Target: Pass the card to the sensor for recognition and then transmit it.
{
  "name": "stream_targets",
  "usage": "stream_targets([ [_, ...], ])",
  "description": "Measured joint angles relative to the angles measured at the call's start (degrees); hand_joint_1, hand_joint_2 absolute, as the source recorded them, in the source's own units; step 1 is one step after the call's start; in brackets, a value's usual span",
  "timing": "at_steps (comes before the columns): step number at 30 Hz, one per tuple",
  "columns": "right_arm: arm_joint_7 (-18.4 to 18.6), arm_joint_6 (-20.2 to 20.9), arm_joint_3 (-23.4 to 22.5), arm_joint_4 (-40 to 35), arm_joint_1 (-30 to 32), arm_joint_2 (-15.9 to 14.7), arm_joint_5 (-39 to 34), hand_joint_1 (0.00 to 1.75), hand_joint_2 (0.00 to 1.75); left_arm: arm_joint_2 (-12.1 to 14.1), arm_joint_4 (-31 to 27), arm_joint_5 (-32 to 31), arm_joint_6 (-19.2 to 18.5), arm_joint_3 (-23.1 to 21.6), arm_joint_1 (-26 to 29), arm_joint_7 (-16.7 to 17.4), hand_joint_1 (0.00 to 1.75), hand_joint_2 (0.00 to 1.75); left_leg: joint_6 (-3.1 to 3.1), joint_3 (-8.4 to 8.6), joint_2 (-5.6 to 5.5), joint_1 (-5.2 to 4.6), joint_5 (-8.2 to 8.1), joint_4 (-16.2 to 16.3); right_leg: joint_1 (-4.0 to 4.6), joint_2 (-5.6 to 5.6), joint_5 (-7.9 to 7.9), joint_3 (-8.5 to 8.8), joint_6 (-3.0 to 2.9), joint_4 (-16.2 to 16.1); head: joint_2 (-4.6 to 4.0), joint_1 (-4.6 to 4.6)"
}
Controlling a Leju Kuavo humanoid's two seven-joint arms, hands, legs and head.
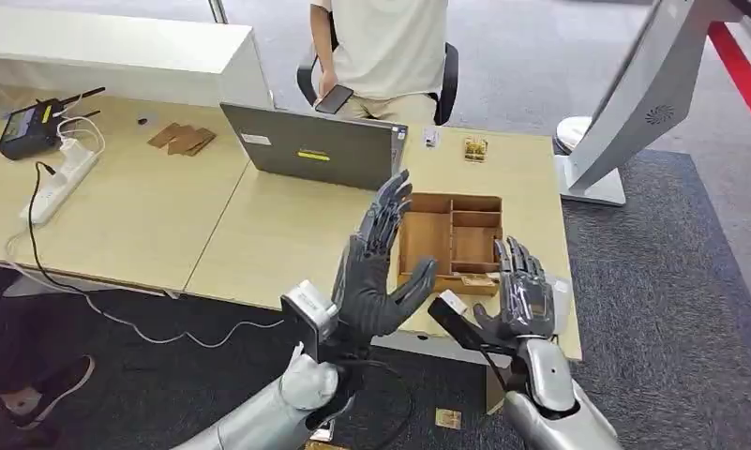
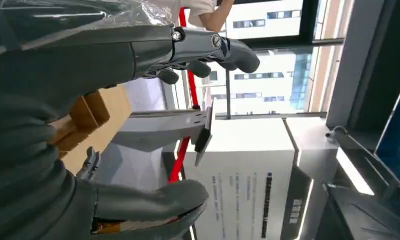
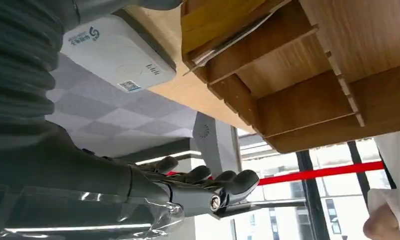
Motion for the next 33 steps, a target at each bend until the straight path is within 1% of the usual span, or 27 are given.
stream_targets([
  [3, -1.7, 0.0, 0.1, 1.8, -1.0, 1.0, -1.0, 0.00, 1.75, 0.0, 0.1, 0.0, -0.1, -0.2, 0.0, -0.2, 0.00, 0.00, 0.00, 0.00, 0.01, 0.00, 0.00, 0.0, 0.00, 0.00, 0.00, 0.00, 0.00, 0.0, 0.00, -0.02],
  [10, -3.5, -0.7, 0.4, 5.6, -2.7, 2.9, -2.6, 0.00, 1.75, 0.0, 0.1, 0.0, -0.1, -0.5, 0.0, -0.2, 0.00, 0.00, 0.00, 0.00, 0.02, 0.00, 0.00, 0.0, 0.00, 0.00, 0.00, 0.00, 0.00, 0.0, 0.00, -0.02],
  [16, -3.5, -1.4, 0.7, 9.2, -4.7, 4.3, -3.1, 0.00, 1.75, -0.1, 0.1, -0.2, -1.4, -0.7, 0.0, -0.2, 0.00, 0.00, 0.00, 0.01, 0.02, 0.00, 0.00, 0.0, 0.00, 0.00, 0.00, 0.00, 0.00, 0.0, 0.00, -0.02],
  [21, -3.5, -1.4, 1.0, 11.4, -5.7, 5.4, -3.1, 0.00, 1.75, -0.3, 0.2, -0.3, -1.6, -0.7, 0.0, -0.2, 0.00, 0.00, 0.00, 0.01, 0.03, 0.00, 0.00, 0.0, 0.00, 0.00, 0.00, 0.00, 0.00, 0.0, 0.00, -0.02],
  [33, -3.5, -1.5, 1.2, 14.0, -6.2, 6.3, -3.1, 0.00, 1.75, -0.6, 0.4, -0.5, -1.6, -0.7, 0.0, -0.2, 0.00, 0.00, 0.00, 0.00, 0.03, 0.00, 0.00, 0.0, 0.00, 0.00, 0.00, 0.00, 0.00, 0.0, 0.00, -0.02],
])
